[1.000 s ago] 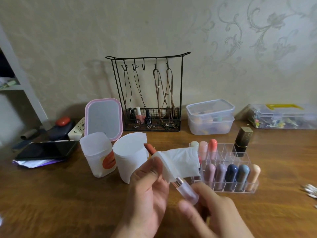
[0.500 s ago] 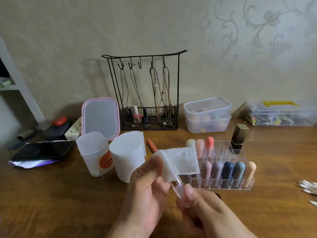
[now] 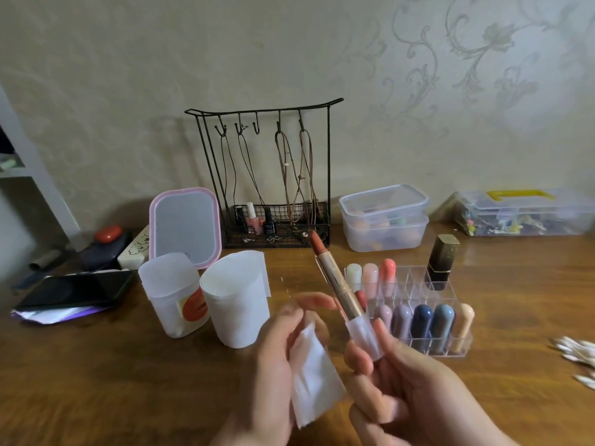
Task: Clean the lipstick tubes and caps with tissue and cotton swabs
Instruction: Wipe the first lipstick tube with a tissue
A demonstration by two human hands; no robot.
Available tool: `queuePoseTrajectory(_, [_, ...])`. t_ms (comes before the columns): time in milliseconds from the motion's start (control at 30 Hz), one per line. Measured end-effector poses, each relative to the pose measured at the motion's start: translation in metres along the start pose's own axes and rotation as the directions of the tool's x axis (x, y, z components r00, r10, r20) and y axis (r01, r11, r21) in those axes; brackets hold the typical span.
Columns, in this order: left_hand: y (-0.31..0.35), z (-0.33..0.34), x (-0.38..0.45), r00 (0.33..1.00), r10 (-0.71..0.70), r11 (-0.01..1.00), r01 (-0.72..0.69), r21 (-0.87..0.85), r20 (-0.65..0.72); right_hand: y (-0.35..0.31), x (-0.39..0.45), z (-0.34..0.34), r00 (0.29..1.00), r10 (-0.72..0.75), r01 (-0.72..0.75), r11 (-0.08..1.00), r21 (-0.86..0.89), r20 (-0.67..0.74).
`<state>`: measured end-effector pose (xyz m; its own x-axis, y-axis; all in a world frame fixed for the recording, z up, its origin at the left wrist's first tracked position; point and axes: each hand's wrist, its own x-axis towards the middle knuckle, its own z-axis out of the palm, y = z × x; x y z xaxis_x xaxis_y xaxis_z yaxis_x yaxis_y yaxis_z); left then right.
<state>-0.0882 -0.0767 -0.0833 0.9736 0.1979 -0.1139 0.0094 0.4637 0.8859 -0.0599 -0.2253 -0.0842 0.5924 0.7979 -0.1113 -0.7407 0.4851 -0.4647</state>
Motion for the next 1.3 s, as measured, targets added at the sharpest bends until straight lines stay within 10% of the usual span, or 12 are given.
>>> queuePoseTrajectory(200, [0.001,0.011,-0.012,0.972,0.1,0.984,-0.129,0.123,0.213,0.003,-0.009,0.012,0.99,0.002,-0.057,0.92,-0.389,-0.14])
queuePoseTrajectory(333, [0.004,0.015,-0.014,0.965,0.187,0.947,-0.226,0.227,0.183,-0.006,-0.016,0.02,0.969,-0.2,-0.028,0.501,-0.865,-0.147])
queuePoseTrajectory(433, [0.003,0.012,-0.015,0.972,0.169,0.929,-0.213,0.302,0.165,-0.026,-0.024,0.024,0.908,-0.407,0.085,0.416,-0.906,-0.102])
queuePoseTrajectory(600, [-0.003,0.013,-0.016,0.956,0.156,0.861,-0.256,0.44,0.25,-0.085,-0.055,0.007,0.617,-0.781,0.184,0.263,-0.947,-0.096])
queuePoseTrajectory(733, [-0.009,0.015,-0.017,0.939,0.136,0.815,-0.287,0.502,0.317,-0.124,-0.089,-0.055,0.323,-0.946,-0.54,-0.219,-0.812,0.04])
queuePoseTrajectory(833, [-0.012,0.02,-0.02,0.924,0.121,0.803,-0.306,0.512,0.363,-0.134,-0.108,-0.097,0.276,-0.959,-0.802,-0.192,-0.565,-0.066])
queuePoseTrajectory(1033, [-0.016,0.02,-0.016,0.941,0.125,0.795,-0.285,0.536,0.315,-0.147,-0.127,-0.115,0.141,-0.953,-0.869,0.011,-0.494,-0.27])
queuePoseTrajectory(1300, [-0.015,0.016,-0.013,0.958,0.14,0.803,-0.258,0.538,0.251,-0.143,-0.121,-0.106,0.219,-0.917,-0.873,-0.032,-0.487,-0.332])
